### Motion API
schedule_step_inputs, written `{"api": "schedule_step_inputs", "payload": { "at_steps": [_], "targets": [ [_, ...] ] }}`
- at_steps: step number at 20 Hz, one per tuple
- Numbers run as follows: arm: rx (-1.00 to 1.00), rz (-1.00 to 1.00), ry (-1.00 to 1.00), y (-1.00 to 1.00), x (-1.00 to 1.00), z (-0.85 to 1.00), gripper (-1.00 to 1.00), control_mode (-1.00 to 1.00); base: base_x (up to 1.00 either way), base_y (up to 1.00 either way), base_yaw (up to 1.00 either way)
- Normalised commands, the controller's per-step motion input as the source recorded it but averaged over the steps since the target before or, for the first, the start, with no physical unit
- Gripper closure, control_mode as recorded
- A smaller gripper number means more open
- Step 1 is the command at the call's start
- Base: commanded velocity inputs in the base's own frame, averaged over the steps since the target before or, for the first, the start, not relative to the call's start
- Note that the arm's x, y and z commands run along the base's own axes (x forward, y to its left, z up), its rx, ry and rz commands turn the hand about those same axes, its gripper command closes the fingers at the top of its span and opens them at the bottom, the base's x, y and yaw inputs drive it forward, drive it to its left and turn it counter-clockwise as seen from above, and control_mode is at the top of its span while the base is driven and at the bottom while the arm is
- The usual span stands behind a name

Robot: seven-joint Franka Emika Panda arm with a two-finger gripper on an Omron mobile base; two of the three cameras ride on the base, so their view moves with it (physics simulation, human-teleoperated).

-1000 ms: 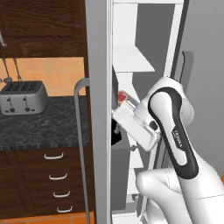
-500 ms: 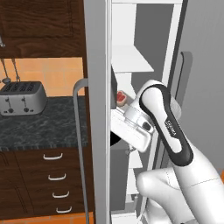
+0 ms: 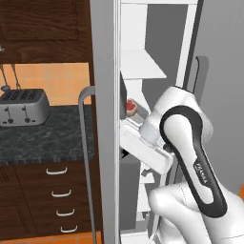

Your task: Take the meat container that has the steak and place it on the second highest rack of the freezer. Then take the vegetable container that has the corn and bell pepper and place it on the highest rack of the freezer.

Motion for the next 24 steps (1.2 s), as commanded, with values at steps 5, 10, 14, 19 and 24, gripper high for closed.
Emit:
{"api": "schedule_step_inputs", "payload": {
  "at_steps": [5,10,14,19,24],
  "targets": [
    [-0.18,0.0,-0.37,-0.39,-0.92,0.33,-1.0,-1.0,0.0,0.0,0.0],
    [-0.21,-0.02,-0.22,-0.63,-0.13,0.3,-1.0,-1.0,0.0,0.0,0.0],
    [-0.16,-0.03,-0.15,-0.72,0.0,0.4,-1.0,-1.0,0.0,0.0,0.0],
    [-0.1,0.0,-0.04,-0.72,0.02,0.2,-1.0,-1.0,0.0,0.0,0.0],
    [-0.08,0.0,0.0,-0.52,0.04,0.0,-1.0,-1.0,0.0,0.0,0.0]
  ]
}}
